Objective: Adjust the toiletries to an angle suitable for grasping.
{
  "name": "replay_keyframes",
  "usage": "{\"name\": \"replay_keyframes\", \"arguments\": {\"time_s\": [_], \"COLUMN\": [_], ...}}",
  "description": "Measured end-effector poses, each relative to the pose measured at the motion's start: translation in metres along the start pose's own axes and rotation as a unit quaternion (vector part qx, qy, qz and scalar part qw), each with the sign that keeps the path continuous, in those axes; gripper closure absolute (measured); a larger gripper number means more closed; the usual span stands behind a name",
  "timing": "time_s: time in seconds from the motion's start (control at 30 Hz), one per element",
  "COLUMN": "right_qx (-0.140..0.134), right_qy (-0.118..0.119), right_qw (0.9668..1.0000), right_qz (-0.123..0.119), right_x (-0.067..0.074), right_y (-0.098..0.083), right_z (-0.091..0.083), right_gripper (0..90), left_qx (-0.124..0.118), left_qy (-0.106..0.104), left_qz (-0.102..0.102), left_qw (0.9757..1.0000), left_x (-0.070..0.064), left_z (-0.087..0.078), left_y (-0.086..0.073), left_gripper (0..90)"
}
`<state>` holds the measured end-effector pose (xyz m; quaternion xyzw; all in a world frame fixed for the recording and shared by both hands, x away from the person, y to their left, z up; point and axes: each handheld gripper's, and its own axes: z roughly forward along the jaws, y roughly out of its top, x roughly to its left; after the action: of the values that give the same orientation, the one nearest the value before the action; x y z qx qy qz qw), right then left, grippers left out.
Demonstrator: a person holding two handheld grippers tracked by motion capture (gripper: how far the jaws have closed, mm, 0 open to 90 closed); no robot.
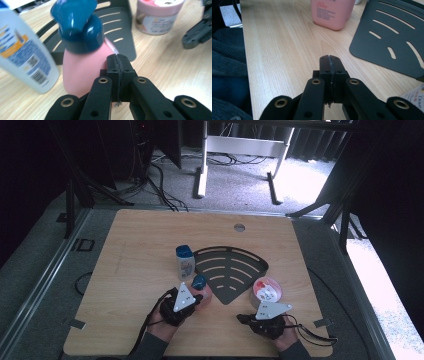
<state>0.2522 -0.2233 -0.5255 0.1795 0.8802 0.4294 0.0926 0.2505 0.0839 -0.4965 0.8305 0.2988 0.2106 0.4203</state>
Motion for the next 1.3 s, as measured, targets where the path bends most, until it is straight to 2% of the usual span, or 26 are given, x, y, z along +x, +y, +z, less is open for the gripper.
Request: {"name": "replay_keyframes", "arguments": {"time_s": [0.07, 0.13, 0.33, 0.4, 0.53, 0.57, 0.67, 0.77, 1.0, 1.07, 1.3], "right_qx": [0.0, -0.001, 0.002, 0.003, 0.006, 0.006, 0.004, 0.002, -0.003, -0.004, -0.006], "right_qy": [-0.003, -0.003, -0.002, -0.002, -0.004, -0.004, -0.004, -0.008, -0.014, -0.016, -0.024], "right_qw": [1.0, 1.0, 1.0, 1.0, 1.0, 1.0, 1.0, 0.9999, 0.9998, 0.9997, 0.9996], "right_qz": [0.001, 0.001, 0.002, 0.0, -0.002, -0.002, 0.002, 0.006, 0.014, 0.015, 0.016], "right_x": [-0.001, -0.001, 0.0, 0.0, 0.0, 0.0, -0.001, -0.003, -0.005, -0.005, -0.005], "right_y": [0.0, 0.0, -0.001, -0.002, -0.002, -0.002, -0.003, -0.005, -0.007, -0.008, -0.01], "right_z": [0.0, -0.001, 0.001, 0.001, 0.001, 0.001, 0.0, -0.004, -0.009, -0.01, -0.018], "right_gripper": [89.6, 89.6, 89.4, 89.4, 89.4, 89.4, 89.4, 89.4, 89.4, 89.4, 89.4], "left_qx": [0.002, -0.005, -0.011, -0.009, -0.002, 0.004, 0.0, 0.001, 0.007, 0.006, 0.014], "left_qy": [0.001, -0.01, -0.021, -0.019, -0.013, -0.006, -0.013, -0.008, -0.001, -0.004, 0.002], "left_qz": [0.0, 0.003, 0.043, 0.045, 0.038, 0.038, 0.031, 0.037, 0.03, 0.02, 0.023], "left_qw": [1.0, 0.9999, 0.9988, 0.9988, 0.9992, 0.9992, 0.9994, 0.9993, 0.9995, 0.9998, 0.9996], "left_x": [0.0, -0.003, -0.019, -0.02, -0.016, -0.015, -0.011, -0.01, 0.002, 0.007, 0.015], "left_z": [0.001, 0.002, 0.017, 0.026, 0.036, 0.038, 0.038, 0.038, 0.041, 0.042, 0.044], "left_y": [-0.001, 0.001, 0.019, 0.022, 0.023, 0.021, 0.019, 0.018, 0.016, 0.014, 0.008], "left_gripper": [89.3, 89.3, 89.2, 89.2, 89.4, 89.4, 89.5, 89.5, 89.4, 89.4, 89.2]}}
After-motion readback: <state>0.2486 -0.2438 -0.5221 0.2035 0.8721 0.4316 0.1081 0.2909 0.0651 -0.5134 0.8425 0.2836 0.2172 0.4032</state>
